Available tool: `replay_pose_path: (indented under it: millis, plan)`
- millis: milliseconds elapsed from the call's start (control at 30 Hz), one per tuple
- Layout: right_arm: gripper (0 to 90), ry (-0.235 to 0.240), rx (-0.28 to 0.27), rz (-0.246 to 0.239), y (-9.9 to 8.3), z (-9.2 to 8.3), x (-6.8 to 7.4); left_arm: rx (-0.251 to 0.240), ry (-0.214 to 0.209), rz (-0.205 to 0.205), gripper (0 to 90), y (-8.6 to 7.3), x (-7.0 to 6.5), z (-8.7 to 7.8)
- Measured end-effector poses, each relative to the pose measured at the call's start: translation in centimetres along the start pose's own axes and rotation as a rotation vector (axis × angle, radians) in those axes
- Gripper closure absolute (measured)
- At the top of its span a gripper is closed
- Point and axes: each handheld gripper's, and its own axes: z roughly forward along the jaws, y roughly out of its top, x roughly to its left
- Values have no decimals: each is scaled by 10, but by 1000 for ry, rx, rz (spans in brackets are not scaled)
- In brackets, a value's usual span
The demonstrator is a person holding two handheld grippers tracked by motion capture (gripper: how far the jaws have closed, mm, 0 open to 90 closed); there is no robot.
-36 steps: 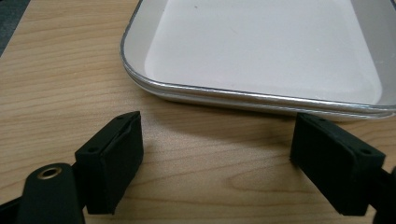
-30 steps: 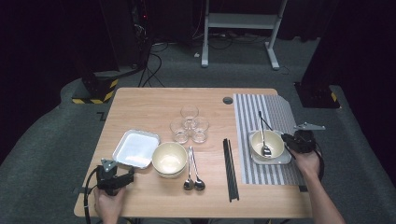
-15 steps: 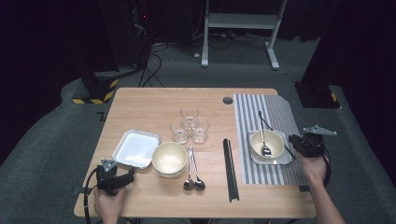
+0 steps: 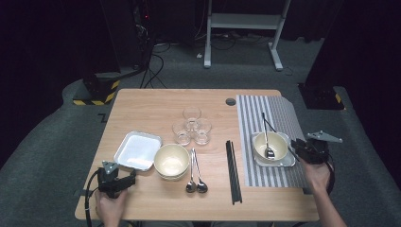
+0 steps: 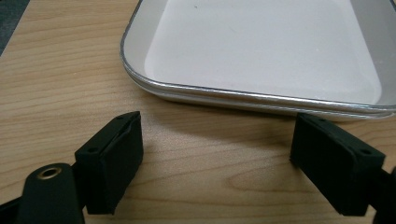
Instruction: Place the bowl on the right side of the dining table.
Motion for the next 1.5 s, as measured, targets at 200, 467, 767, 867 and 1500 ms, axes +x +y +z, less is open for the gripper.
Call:
replay_pose_path:
  millis: [200,467,767,867,1500]
  plan:
    - [754,-1,-34,-3,-5,-14,9,1,0,1,172,0,0,0]
    - [770,36,-50,-29,-17,-24,23,0,0,0,172,0,0,0]
    - [785,83,-78,-55,-24,-33,45,0,2,0,174,0,0,0]
    - [787,90,-81,-69,-24,-33,55,0,2,0,175,0,0,0]
    - [818,200,-48,-136,-29,-8,117,0,0,0,173,0,0,0]
